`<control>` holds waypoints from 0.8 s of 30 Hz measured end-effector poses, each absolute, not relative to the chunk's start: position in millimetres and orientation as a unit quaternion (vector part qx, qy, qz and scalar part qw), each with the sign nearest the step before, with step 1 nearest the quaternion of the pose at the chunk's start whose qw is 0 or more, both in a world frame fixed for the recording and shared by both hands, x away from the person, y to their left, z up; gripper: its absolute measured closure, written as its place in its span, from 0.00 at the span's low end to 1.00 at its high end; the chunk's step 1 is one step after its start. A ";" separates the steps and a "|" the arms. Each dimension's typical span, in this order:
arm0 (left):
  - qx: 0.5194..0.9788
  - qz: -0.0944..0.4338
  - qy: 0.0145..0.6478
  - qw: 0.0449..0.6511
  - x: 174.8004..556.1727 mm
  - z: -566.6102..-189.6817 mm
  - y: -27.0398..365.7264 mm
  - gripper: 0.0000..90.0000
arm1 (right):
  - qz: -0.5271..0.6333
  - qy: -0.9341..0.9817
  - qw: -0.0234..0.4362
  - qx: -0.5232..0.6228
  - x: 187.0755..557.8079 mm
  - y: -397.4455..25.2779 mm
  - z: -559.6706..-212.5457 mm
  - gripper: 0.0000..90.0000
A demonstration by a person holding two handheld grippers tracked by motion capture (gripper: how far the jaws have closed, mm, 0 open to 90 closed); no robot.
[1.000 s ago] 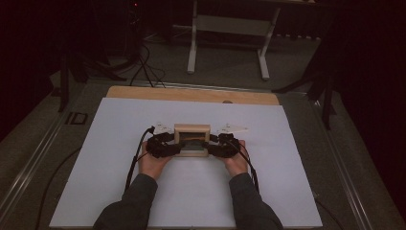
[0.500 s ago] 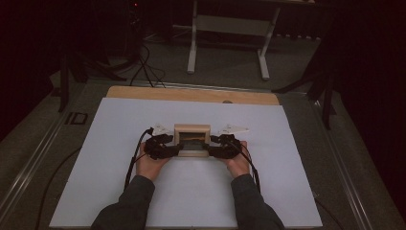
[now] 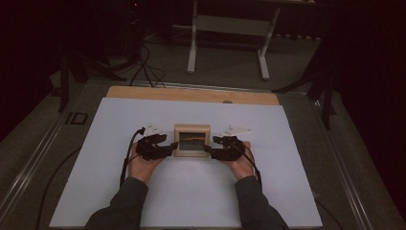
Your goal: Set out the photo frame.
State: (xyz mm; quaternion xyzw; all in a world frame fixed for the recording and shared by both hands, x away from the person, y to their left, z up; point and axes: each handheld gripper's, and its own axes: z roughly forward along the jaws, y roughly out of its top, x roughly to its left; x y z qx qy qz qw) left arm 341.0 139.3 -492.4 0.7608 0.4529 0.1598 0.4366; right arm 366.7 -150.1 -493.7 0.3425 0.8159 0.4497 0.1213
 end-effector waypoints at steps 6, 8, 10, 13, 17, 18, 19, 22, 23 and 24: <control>0.761 0.169 0.453 0.433 333.3 -489.0 148.4 0.45 | 0.445 0.819 0.127 0.338 361.5 -157.2 -489.0 0.45; 0.762 0.171 0.452 0.431 330.4 -487.6 150.8 0.44 | 0.443 0.821 0.129 0.337 359.7 -160.0 -487.9 0.44; 0.763 0.175 0.449 0.431 327.3 -486.1 153.1 0.44 | 0.442 0.821 0.131 0.336 357.8 -162.7 -487.2 0.43; 0.765 0.181 0.445 0.428 322.0 -483.7 156.9 0.44 | 0.439 0.823 0.132 0.335 355.1 -166.5 -486.9 0.43; 0.768 0.189 0.442 0.424 314.9 -481.8 162.9 0.44 | 0.435 0.825 0.133 0.336 351.7 -172.1 -487.4 0.42; 0.769 0.191 0.441 0.421 313.1 -481.7 164.8 0.44 | 0.433 0.825 0.133 0.337 350.7 -173.7 -487.5 0.42; 0.769 0.192 0.442 0.421 311.3 -481.8 166.6 0.44 | 0.432 0.825 0.133 0.338 349.6 -175.3 -487.6 0.42; 0.768 0.197 0.443 0.418 305.5 -482.6 173.2 0.43 | 0.430 0.825 0.137 0.340 346.6 -181.8 -488.2 0.41; 0.768 0.197 0.443 0.418 305.5 -482.6 173.2 0.43 | 0.430 0.825 0.137 0.340 346.6 -181.8 -488.2 0.41; 0.766 0.197 0.446 0.418 301.3 -484.0 178.9 0.43 | 0.429 0.825 0.137 0.341 345.4 -184.2 -488.5 0.41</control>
